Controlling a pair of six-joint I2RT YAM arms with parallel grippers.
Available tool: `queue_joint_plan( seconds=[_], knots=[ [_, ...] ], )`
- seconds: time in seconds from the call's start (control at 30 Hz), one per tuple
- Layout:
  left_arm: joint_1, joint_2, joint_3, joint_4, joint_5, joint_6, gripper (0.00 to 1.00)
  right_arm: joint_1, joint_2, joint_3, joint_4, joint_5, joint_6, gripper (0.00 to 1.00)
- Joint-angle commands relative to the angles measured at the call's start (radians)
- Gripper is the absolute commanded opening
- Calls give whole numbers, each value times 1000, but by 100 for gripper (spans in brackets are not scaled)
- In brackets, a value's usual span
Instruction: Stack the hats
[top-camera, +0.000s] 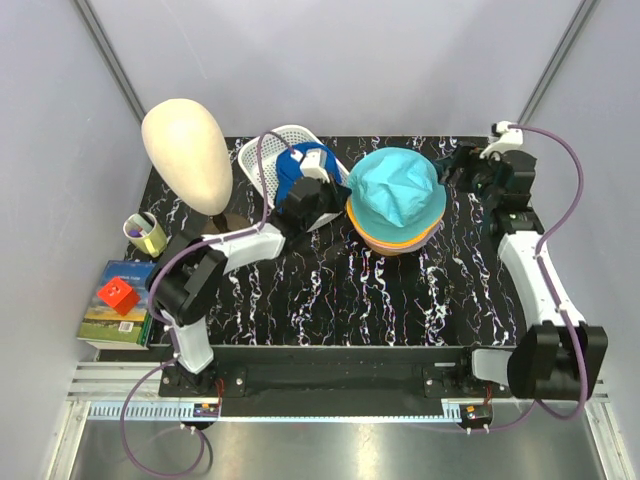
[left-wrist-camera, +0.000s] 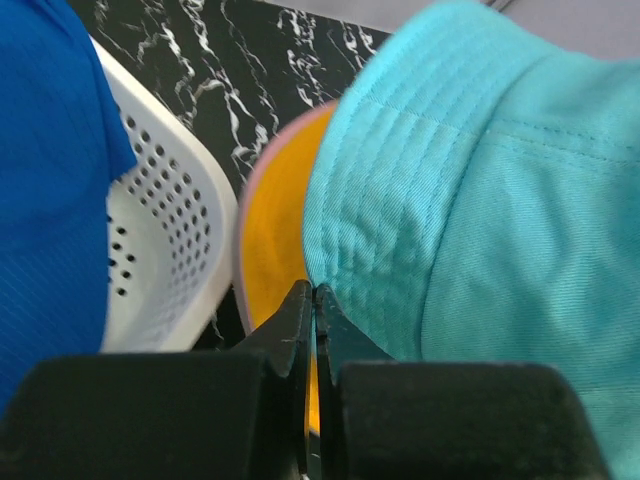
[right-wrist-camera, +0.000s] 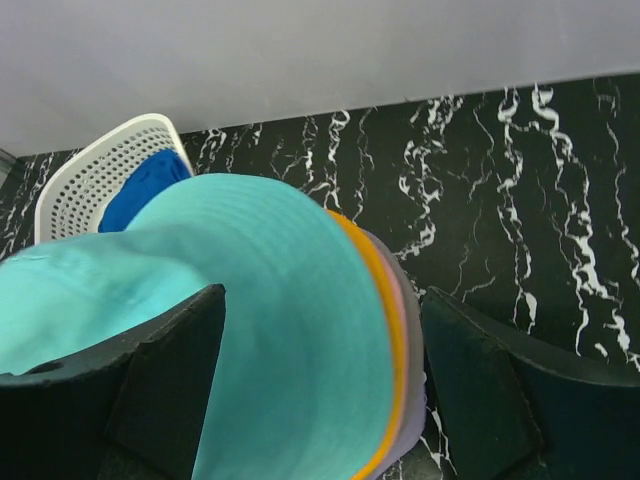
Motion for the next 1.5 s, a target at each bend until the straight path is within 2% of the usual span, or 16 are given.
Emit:
queue_joint_plan(
  seconds=[0.0,0.23,0.5,0.73,0.87,1.17,1.23,1.27,1.33,1.37,1.47],
  knots=[
    [66,41,136,-107,42,132,0,-103,44,-11,160,-255,134,86],
    [107,123,309,-227,131,245,0,-157,112,-85,345,-431,203,82],
    [115,129,312,-216,148,259,0,-166,181,-163,445,-500,260,70],
    [113,129,303,-201,153,253,0,-167,230,-192,524,-588,281,66],
    [115,137,311,-200,159,255,0,-167,250,-188,518,-603,284,63],
    [115,126,311,-193,155,265,0,-167,297,-168,468,-617,269,63],
    [113,123,311,-193,155,268,0,-167,294,-168,466,-625,270,54],
    [113,121,311,-193,152,270,0,-167,293,-166,465,-628,272,40],
    [113,123,312,-193,151,268,0,-167,290,-165,452,-628,277,26],
    [115,124,311,-193,153,270,0,-167,288,-163,449,-628,277,15],
    [113,123,312,-186,153,268,0,-167,276,-166,429,-607,264,3]
  ],
)
